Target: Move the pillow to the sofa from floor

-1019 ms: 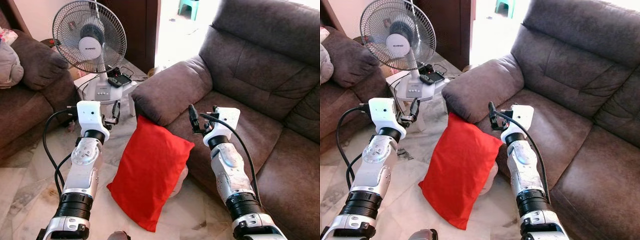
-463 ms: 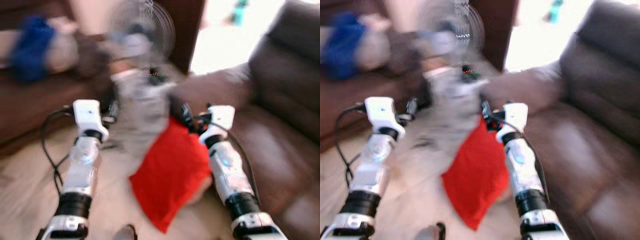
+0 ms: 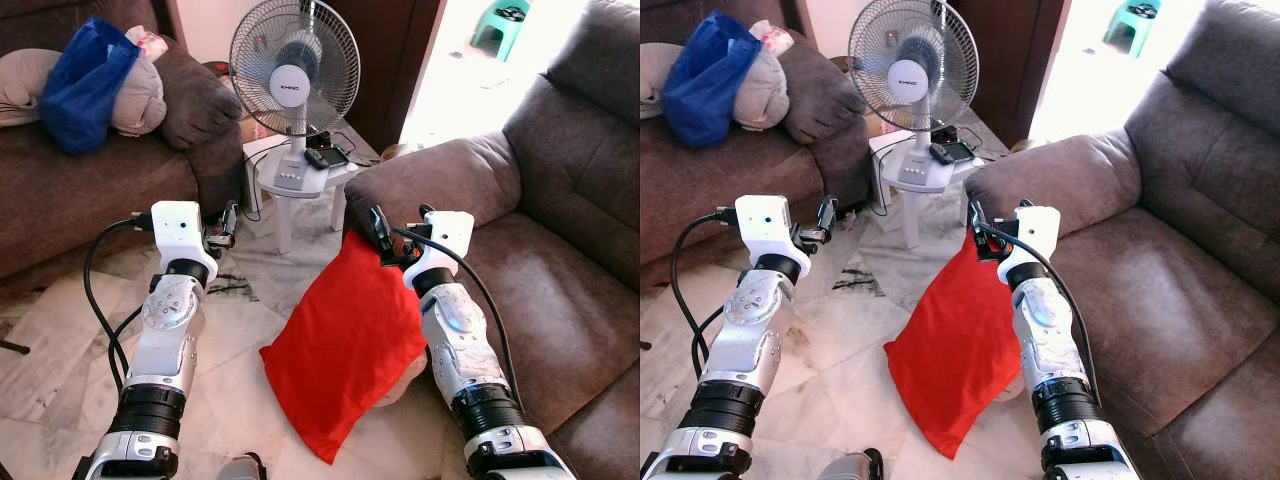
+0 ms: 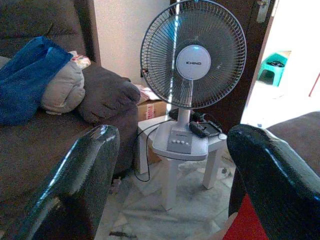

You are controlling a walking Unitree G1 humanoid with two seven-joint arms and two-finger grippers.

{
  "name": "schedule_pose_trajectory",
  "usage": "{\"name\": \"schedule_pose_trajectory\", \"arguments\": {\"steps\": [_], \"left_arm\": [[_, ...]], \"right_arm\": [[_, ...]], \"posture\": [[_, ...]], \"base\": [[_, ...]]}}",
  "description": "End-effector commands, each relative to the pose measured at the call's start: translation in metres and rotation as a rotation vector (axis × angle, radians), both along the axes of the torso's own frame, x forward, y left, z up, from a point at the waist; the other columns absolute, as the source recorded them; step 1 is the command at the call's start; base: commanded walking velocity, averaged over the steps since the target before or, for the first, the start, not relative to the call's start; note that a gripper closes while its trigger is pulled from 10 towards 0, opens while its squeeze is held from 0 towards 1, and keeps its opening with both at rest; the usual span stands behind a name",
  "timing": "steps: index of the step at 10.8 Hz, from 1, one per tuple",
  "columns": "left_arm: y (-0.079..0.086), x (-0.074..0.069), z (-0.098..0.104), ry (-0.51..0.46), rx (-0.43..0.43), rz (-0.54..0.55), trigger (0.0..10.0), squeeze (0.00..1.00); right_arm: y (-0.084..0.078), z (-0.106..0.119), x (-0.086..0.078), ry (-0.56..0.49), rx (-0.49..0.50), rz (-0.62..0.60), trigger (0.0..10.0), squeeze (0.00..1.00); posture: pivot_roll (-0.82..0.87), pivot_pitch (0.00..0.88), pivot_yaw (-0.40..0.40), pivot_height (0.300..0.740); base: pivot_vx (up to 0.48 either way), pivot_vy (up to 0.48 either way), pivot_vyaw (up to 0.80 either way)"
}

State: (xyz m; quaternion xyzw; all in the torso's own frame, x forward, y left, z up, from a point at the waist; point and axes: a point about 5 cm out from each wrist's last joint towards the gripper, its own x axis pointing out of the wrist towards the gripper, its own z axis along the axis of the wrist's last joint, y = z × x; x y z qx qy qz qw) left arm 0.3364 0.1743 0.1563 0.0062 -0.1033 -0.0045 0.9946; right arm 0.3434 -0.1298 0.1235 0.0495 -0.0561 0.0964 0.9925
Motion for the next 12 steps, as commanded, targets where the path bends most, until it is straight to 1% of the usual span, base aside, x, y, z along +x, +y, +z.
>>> {"name": "schedule_pose_trajectory", "arguments": {"steps": [1, 4, 6, 12], "left_arm": [[-0.001, 0.0024, -0.0007, 0.019, 0.007, 0.0, 10.0, 0.0], [0.0, 0.0018, -0.0016, 0.02, 0.011, 0.003, 10.0, 0.0], [0.0002, 0.0013, -0.0033, 0.026, 0.014, 0.01, 10.0, 0.0], [-0.0001, 0.0015, -0.0043, 0.036, 0.016, -0.001, 10.0, 0.0]], "right_arm": [[-0.0037, 0.0011, 0.0015, 0.007, 0.01, -0.016, 10.0, 0.0], [-0.0012, 0.0011, 0.001, 0.001, -0.015, -0.003, 10.0, 0.0], [0.0, 0.0009, 0.0008, 0.002, -0.011, 0.0, 10.0, 0.0], [-0.0004, -0.0016, 0.0008, 0.016, -0.02, -0.007, 10.0, 0.0]], "posture": [[0.1, 0.071, -0.081, 0.74], [0.1, 0.072, -0.082, 0.74], [0.1, 0.074, -0.081, 0.74], [0.1, 0.073, -0.079, 0.74]], "base": [[0.0, 0.0, 0.0], [0.0, 0.0, 0.0], [0.0, 0.0, 0.0], [0.299, 0.0, 0.0]]}}
